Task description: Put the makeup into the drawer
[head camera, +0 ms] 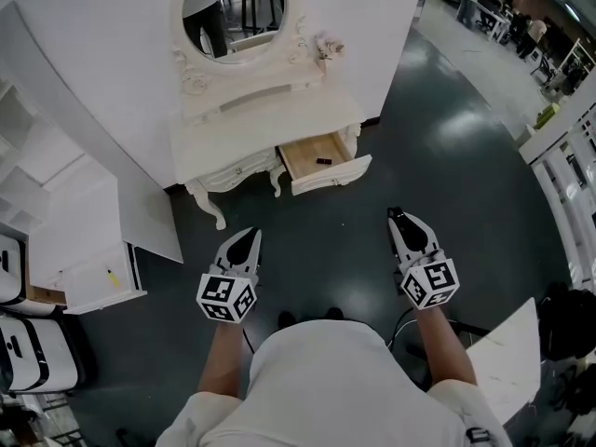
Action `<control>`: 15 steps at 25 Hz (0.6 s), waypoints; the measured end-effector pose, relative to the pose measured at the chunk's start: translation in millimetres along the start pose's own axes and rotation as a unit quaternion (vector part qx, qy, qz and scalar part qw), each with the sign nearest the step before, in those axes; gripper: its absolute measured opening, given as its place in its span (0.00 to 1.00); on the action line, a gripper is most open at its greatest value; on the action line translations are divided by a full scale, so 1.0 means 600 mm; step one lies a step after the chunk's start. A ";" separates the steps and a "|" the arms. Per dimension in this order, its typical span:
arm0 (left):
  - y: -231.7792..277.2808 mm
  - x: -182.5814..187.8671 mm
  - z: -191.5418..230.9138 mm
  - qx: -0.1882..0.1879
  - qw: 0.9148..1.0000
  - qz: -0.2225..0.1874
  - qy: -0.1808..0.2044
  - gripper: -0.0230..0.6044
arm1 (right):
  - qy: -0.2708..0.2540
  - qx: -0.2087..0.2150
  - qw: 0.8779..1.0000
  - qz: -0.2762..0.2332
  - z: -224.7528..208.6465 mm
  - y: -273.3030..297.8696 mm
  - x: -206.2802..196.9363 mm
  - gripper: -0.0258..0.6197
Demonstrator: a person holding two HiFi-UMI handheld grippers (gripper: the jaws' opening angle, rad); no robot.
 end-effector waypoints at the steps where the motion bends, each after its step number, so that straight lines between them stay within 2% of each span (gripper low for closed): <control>1: -0.004 -0.001 0.005 -0.002 1.000 0.002 0.000 0.07 | 0.000 -0.003 1.000 0.001 0.007 0.001 0.000 0.19; 8: -0.022 -0.008 0.045 -0.021 0.999 0.021 0.017 0.07 | -0.001 -0.024 1.000 0.011 0.060 0.006 -0.006 0.19; 15: -0.024 -0.014 0.064 -0.043 0.998 0.037 0.019 0.07 | 0.005 -0.039 0.999 0.020 0.101 -0.001 -0.013 0.19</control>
Point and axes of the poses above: the fingertips, and each gripper's own axes: y forward along the fingers, z to its left, x out of its top, the point moved 6 cm from there along -y, backward along the fingers, and after that the axes turned 8 degrees about -y, right-handed, at the moved point
